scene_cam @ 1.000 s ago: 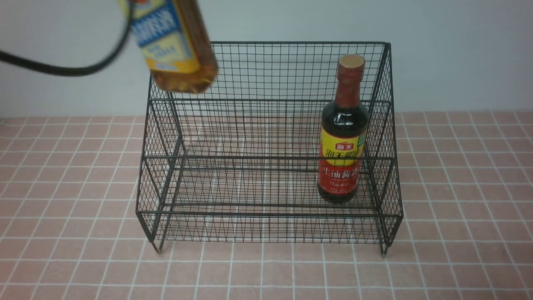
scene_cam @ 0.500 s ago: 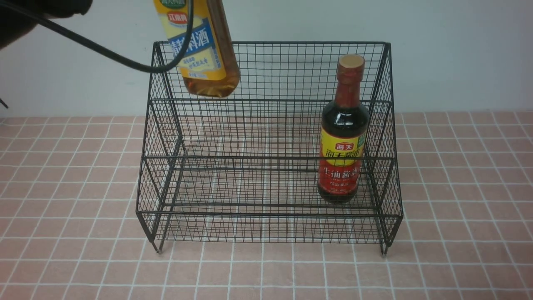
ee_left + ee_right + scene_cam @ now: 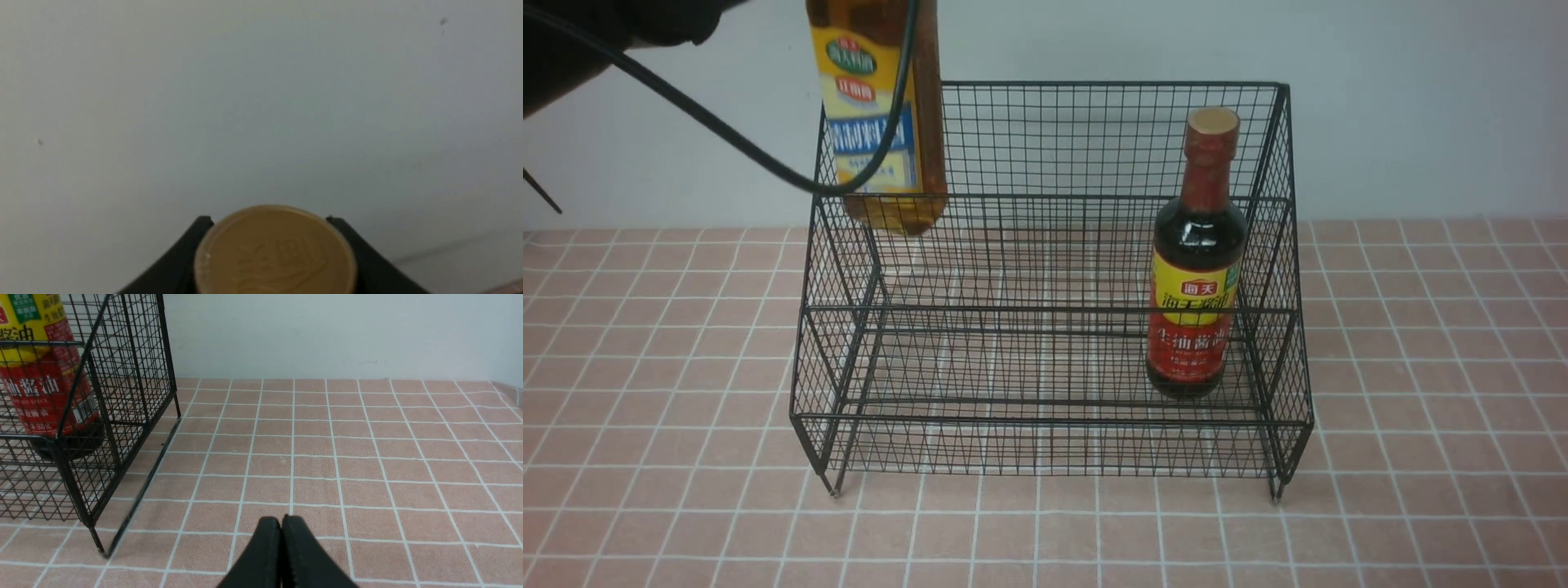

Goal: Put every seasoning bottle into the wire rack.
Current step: Use the left arm to put the condiment bottle back on the shelf

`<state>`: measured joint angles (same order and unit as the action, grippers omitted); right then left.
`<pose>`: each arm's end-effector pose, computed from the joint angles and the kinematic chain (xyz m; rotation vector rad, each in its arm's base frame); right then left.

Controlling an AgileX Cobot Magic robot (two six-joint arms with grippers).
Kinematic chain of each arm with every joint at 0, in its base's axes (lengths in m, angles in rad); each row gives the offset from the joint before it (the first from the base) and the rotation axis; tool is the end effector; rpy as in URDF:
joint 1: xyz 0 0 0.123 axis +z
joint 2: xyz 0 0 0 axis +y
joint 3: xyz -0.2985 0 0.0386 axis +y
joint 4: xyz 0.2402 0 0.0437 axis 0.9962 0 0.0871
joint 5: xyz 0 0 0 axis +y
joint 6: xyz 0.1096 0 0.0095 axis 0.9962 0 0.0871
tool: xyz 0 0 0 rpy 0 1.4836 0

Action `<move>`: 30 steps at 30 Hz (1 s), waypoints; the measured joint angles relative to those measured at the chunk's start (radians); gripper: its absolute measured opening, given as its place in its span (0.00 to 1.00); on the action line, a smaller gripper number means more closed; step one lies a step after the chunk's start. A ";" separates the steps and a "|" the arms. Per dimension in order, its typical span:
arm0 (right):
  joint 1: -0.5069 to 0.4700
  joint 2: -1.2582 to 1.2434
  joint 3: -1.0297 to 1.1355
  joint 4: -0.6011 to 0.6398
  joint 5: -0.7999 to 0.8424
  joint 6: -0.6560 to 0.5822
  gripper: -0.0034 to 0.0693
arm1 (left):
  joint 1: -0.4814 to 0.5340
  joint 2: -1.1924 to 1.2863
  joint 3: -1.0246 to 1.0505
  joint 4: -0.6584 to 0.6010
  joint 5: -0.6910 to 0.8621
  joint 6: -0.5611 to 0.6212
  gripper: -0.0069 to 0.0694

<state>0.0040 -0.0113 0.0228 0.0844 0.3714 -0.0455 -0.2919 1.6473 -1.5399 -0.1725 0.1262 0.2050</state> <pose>0.0470 0.0036 0.1672 0.0060 1.8655 0.0542 0.3954 -0.1213 0.4195 0.2947 1.6944 -0.2098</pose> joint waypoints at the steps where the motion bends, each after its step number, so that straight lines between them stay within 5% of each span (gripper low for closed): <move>1: 0.000 0.000 0.000 0.000 0.000 0.000 0.03 | 0.000 -0.001 0.000 0.000 0.010 0.000 0.49; 30: 0.000 0.000 0.000 0.000 0.000 0.000 0.03 | 0.001 0.119 -0.008 -0.055 0.179 -0.073 0.49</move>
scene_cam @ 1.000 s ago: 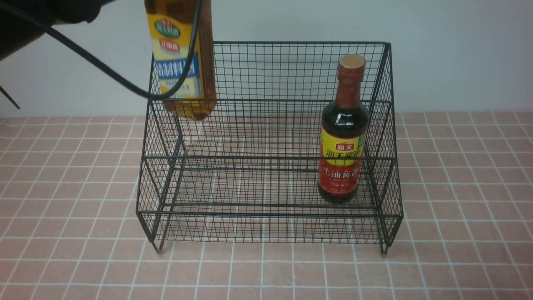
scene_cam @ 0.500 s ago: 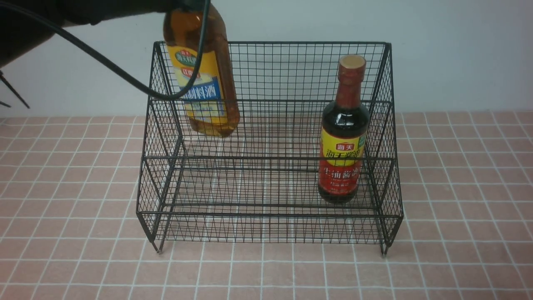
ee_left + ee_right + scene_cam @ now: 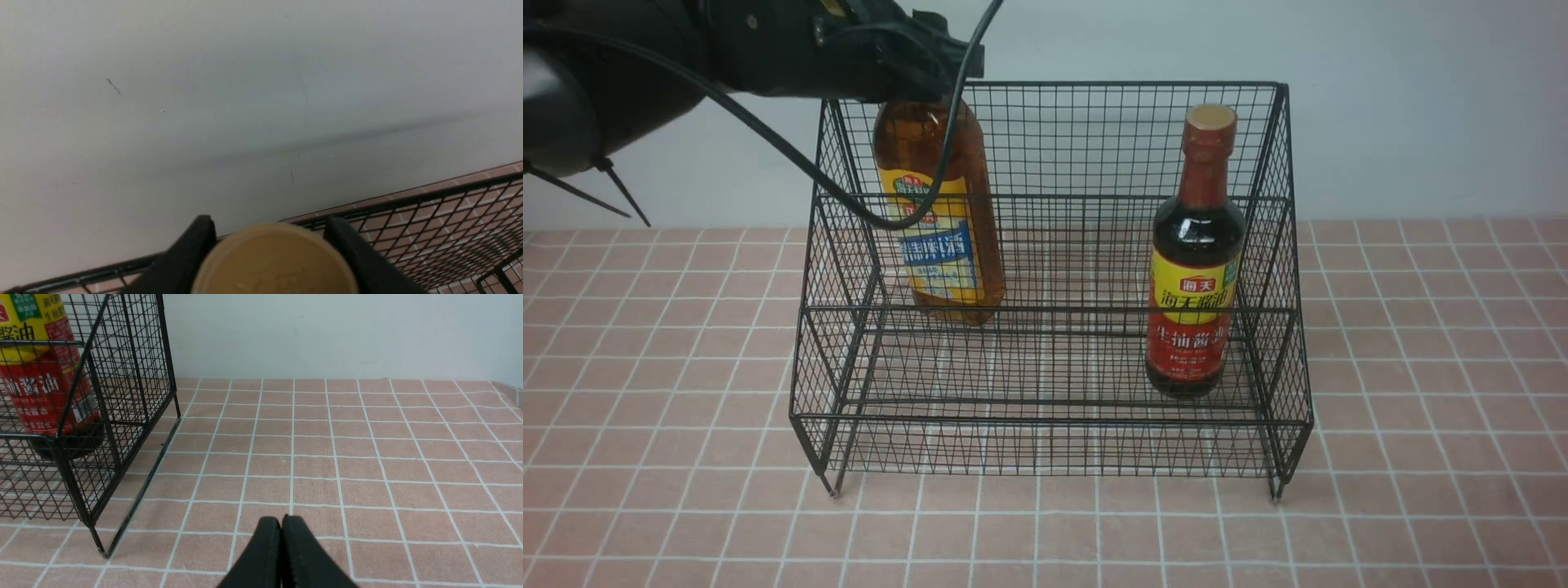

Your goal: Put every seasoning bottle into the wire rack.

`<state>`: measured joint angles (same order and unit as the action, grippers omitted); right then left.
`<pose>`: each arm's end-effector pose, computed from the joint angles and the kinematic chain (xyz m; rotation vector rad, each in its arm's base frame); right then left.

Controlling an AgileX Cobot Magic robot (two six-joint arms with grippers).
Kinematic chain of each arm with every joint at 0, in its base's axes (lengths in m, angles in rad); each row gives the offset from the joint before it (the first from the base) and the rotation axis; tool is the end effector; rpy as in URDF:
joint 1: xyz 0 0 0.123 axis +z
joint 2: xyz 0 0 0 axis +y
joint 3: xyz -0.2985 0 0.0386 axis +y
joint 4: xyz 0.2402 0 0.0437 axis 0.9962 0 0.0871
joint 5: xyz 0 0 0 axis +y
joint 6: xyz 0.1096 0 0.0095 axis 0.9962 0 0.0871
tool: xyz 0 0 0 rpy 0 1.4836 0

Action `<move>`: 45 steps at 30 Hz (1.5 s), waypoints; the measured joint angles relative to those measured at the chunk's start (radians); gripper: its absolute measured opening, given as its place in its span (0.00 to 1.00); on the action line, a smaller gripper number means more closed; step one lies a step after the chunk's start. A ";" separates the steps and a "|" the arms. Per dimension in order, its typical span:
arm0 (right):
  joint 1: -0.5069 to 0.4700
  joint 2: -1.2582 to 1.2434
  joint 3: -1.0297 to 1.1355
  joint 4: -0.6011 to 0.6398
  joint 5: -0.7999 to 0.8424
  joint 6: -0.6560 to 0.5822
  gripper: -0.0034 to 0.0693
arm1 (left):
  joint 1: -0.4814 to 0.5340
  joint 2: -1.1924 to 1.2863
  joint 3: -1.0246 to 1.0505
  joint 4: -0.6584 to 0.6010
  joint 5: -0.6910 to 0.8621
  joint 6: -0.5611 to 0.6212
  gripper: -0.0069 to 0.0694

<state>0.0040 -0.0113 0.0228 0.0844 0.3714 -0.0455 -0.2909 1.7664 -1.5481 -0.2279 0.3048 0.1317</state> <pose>0.0470 0.0036 0.1672 0.0060 1.8655 0.0542 0.4190 -0.1333 0.3533 0.2493 1.9961 -0.3092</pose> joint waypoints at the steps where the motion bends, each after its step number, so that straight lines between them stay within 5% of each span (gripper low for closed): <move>1: 0.000 0.000 0.000 0.000 0.000 0.000 0.03 | 0.000 0.000 0.000 0.000 -0.004 0.000 0.49; 12: 0.000 0.000 0.000 0.000 0.000 0.000 0.03 | -0.001 -0.097 -0.017 -0.009 -0.095 -0.007 0.66; 17: 0.000 0.000 0.000 0.000 0.000 0.000 0.03 | -0.001 -0.168 -0.020 -0.004 0.036 -0.006 0.53; 21: 0.000 0.000 0.000 0.000 0.000 0.000 0.03 | -0.001 -0.227 -0.020 0.051 0.208 -0.004 0.22; 24: 0.000 0.000 0.000 0.000 0.000 0.000 0.03 | -0.001 -0.272 -0.020 0.090 0.306 -0.008 0.11; 33: 0.000 0.000 0.000 0.000 0.000 0.000 0.03 | -0.001 -0.519 0.081 0.116 0.419 -0.023 0.08; 45: 0.000 0.000 0.000 0.000 0.000 0.000 0.03 | -0.001 -1.058 0.674 0.074 0.261 -0.024 0.08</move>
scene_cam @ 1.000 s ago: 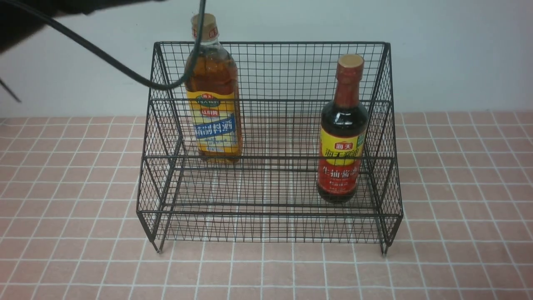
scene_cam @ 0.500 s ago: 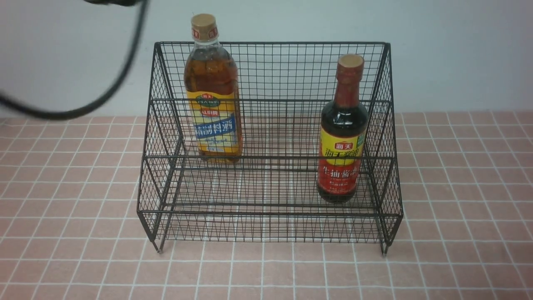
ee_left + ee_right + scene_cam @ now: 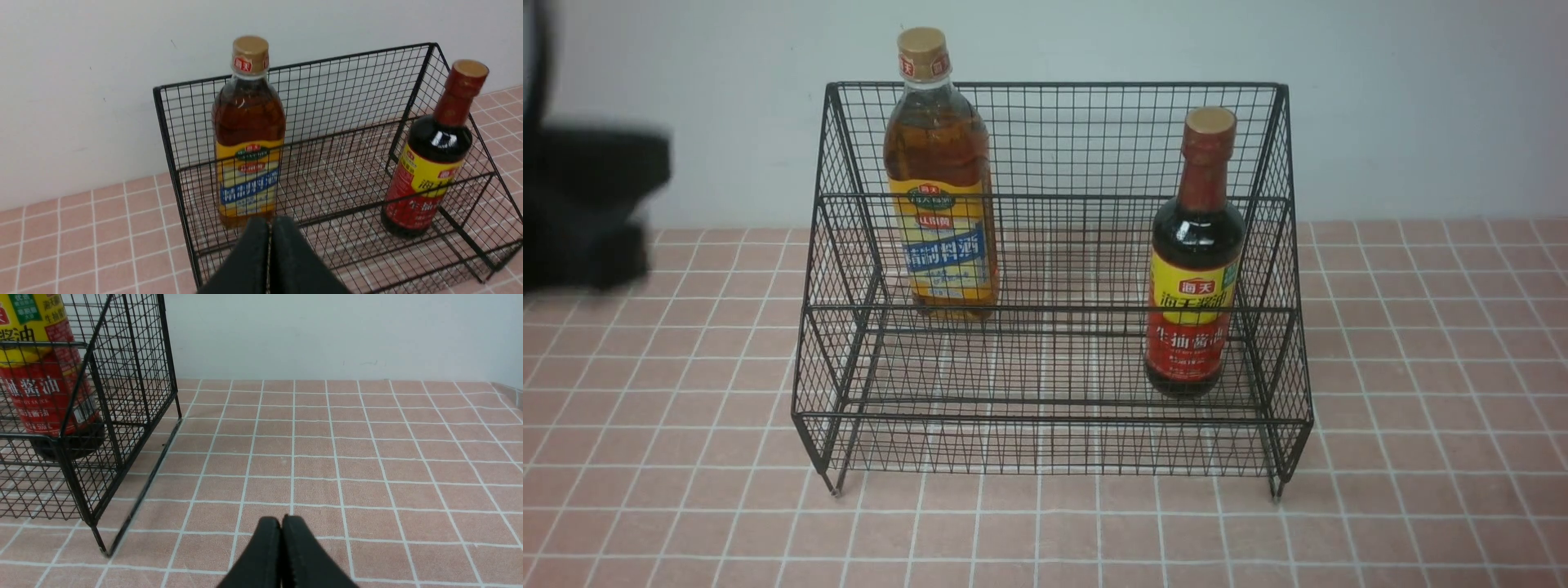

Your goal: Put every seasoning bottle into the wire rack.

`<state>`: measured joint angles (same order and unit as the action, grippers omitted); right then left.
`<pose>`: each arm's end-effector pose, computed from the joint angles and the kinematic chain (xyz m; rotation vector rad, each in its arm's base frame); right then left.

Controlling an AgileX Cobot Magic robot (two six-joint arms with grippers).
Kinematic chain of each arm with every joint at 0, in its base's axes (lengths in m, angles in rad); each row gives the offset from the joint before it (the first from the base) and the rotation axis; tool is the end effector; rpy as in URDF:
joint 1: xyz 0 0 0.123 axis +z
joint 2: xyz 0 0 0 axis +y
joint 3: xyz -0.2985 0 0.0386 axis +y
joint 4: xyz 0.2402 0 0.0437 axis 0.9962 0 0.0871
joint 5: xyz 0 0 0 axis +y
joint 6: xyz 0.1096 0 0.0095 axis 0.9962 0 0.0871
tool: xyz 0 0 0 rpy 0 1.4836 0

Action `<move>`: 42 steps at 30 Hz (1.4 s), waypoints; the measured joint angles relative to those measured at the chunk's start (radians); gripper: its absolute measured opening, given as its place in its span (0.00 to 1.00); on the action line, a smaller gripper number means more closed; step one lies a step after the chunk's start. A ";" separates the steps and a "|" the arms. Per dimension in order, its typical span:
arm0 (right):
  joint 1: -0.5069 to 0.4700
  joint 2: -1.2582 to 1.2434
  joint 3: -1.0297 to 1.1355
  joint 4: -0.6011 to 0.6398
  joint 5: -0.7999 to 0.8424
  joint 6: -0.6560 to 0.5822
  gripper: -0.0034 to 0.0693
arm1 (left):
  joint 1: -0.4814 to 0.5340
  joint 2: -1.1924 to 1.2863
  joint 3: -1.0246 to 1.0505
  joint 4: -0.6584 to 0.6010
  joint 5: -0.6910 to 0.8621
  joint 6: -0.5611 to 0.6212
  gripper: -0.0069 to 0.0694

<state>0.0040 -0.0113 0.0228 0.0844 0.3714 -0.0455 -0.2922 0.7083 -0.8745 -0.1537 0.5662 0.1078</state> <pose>0.0470 0.0036 0.1672 0.0060 1.8655 0.0542 0.1243 -0.0468 0.3961 0.3102 1.8620 -0.2928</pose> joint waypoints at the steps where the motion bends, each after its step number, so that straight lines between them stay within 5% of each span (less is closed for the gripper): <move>1: 0.000 0.000 0.000 0.000 0.000 0.000 0.03 | 0.000 -0.040 0.033 -0.001 0.001 0.000 0.08; 23: 0.000 0.000 0.000 0.000 0.000 0.000 0.03 | 0.005 -0.273 0.236 0.025 0.071 -0.010 0.08; 32: 0.000 0.000 0.000 0.000 0.000 0.000 0.03 | 0.165 -0.616 0.655 0.084 -0.161 -0.008 0.08; 42: 0.000 0.000 0.000 0.000 0.001 0.000 0.03 | 0.241 -0.720 0.899 0.095 -0.181 0.006 0.08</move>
